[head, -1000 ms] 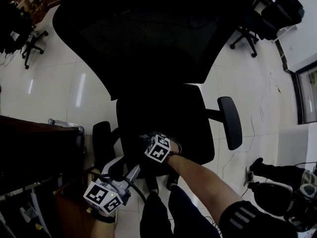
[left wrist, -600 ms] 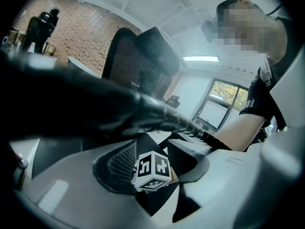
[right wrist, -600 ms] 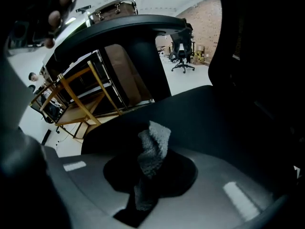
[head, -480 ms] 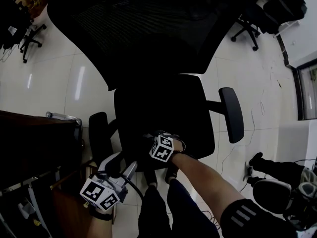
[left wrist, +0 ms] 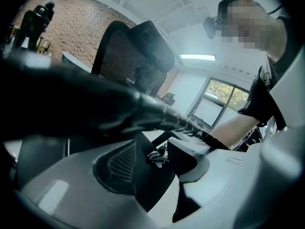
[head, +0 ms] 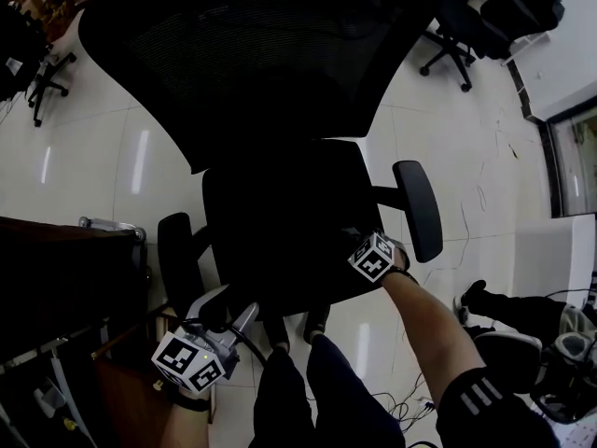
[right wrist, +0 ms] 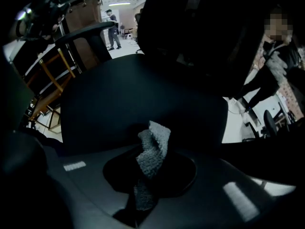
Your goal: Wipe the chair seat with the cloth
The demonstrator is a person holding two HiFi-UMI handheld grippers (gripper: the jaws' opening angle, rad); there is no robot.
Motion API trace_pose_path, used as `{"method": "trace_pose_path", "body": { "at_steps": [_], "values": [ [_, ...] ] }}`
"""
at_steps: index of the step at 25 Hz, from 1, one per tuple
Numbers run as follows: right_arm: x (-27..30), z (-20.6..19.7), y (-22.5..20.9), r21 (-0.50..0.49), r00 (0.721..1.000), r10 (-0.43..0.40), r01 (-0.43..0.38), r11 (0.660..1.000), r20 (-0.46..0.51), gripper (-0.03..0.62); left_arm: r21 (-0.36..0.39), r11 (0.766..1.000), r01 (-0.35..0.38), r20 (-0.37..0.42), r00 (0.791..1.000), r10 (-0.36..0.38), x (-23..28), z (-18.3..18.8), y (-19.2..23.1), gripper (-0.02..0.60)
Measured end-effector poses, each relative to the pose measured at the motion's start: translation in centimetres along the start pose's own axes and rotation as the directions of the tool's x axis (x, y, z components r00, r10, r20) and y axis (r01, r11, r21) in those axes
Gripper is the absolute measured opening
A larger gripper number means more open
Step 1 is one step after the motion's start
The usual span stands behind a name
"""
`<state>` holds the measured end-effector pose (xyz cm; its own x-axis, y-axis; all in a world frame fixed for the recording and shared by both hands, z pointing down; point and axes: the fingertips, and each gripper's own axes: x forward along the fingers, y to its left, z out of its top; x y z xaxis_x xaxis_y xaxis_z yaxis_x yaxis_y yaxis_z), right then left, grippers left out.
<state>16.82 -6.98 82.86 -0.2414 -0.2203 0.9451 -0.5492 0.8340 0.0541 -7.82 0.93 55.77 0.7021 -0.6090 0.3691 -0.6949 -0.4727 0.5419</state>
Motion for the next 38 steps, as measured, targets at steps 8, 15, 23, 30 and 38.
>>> {"method": "trace_pose_path", "body": {
  "at_steps": [8, 15, 23, 30, 38],
  "values": [
    [-0.3, 8.0, 6.7, 0.050, 0.986, 0.098, -0.106, 0.993, 0.136, 0.051, -0.018, 1.000, -0.008, -0.014, 1.000, 0.008, -1.7, -0.8, 0.5, 0.222],
    [1.2, 18.9, 25.1, -0.216, 0.898, 0.377, -0.331, 0.918, 0.225, 0.051, -0.032, 0.999, -0.037, -0.020, 0.999, 0.036, -3.1, -1.7, 1.2, 0.222],
    [2.6, 16.9, 29.6, -0.226, 0.873, 0.445, -0.401, 0.888, 0.199, 0.052, -0.061, 0.997, -0.036, -0.041, 0.999, 0.034, -3.1, -3.0, 1.2, 0.222],
    [1.4, 4.6, 21.3, -0.118, 0.938, 0.332, -0.320, 0.940, 0.099, 0.052, -0.074, 0.997, 0.021, -0.041, 0.999, -0.025, -0.8, -2.1, -1.2, 0.222],
    [-2.6, -6.0, 8.4, 0.077, 0.986, 0.165, -0.166, 0.983, 0.025, 0.052, -0.064, 0.996, 0.059, -0.058, 0.996, -0.063, 1.7, -1.3, -4.2, 0.222]
  ]
}}
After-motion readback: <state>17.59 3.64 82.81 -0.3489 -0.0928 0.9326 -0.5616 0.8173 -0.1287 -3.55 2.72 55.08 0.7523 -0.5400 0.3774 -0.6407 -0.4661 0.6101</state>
